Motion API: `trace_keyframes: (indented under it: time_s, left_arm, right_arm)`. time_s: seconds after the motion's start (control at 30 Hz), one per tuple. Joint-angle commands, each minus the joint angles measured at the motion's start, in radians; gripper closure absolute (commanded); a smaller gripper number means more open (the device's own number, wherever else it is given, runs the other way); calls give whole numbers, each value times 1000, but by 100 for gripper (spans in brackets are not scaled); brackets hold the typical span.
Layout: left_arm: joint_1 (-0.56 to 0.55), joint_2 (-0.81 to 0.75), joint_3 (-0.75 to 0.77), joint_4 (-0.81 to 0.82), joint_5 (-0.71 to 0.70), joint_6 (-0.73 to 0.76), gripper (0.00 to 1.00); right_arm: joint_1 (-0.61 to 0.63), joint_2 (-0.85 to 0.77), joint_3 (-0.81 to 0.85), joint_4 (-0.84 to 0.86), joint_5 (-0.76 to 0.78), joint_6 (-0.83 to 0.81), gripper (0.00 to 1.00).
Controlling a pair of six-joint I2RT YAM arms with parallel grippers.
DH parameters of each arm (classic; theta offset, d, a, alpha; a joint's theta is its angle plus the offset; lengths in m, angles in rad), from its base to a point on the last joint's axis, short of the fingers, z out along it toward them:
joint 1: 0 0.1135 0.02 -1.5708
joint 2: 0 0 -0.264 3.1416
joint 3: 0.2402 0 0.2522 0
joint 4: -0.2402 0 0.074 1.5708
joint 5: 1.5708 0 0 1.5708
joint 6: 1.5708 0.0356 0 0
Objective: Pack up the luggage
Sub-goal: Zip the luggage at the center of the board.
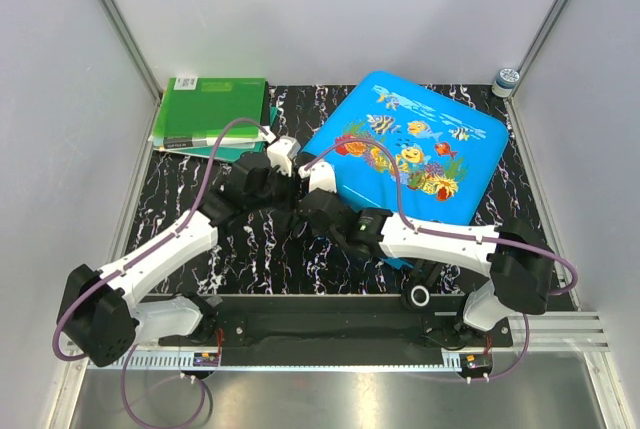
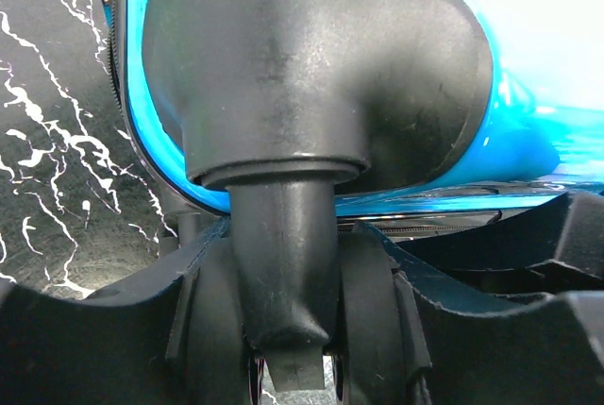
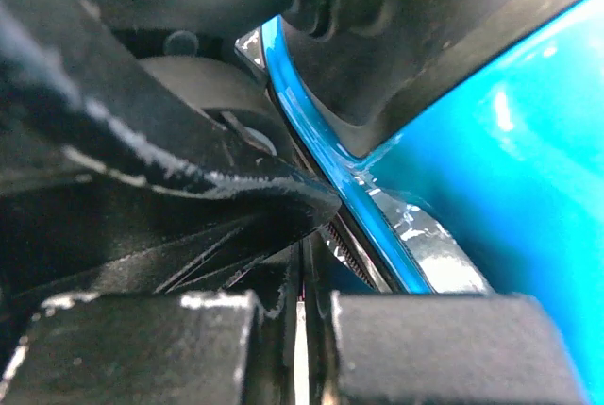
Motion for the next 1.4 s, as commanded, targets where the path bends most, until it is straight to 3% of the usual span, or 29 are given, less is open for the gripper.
trace_keyframes:
  time_s: [0.0, 0.23, 0.33, 0.37, 0.5, 0.6, 0.77, 0.93, 1.13, 1.27, 1.37]
  left_arm:
    - [-67, -79, 49, 285, 226, -6, 100]
    - [-67, -82, 46, 278, 221, -18, 100]
    - [-67, -80, 51, 262, 207, -16, 100]
    - [-67, -80, 52, 256, 197, -13, 100]
    - [-62, -76, 64, 238, 172, 3, 100]
    - [-48, -74, 69, 225, 169, 13, 100]
    - [-30, -74, 72, 221, 173, 19, 100]
    - [-25, -71, 68, 219, 169, 28, 100]
    - [-19, -67, 58, 189, 104, 45, 100]
    - [-13, -59, 51, 189, 97, 37, 100]
    - [-10, -57, 48, 189, 88, 34, 100]
  right_arm:
    - [16, -9, 5, 364, -136, -53, 100]
    - [11, -13, -35, 438, -160, -61, 100]
    - [11, -24, -18, 369, -164, -42, 91]
    - [11, -32, -18, 349, -166, -36, 73]
    - [11, -94, -77, 282, -204, -2, 33]
    - [11, -174, -134, 195, -236, 31, 24]
    - [11, -360, -180, 18, -307, 58, 21]
    - [13, -469, -114, -339, -249, 97, 21]
    - [14, -605, 60, -785, 4, 292, 22]
    - [14, -613, 227, -1037, 142, 419, 24]
    - [14, -578, 324, -1325, 231, 621, 24]
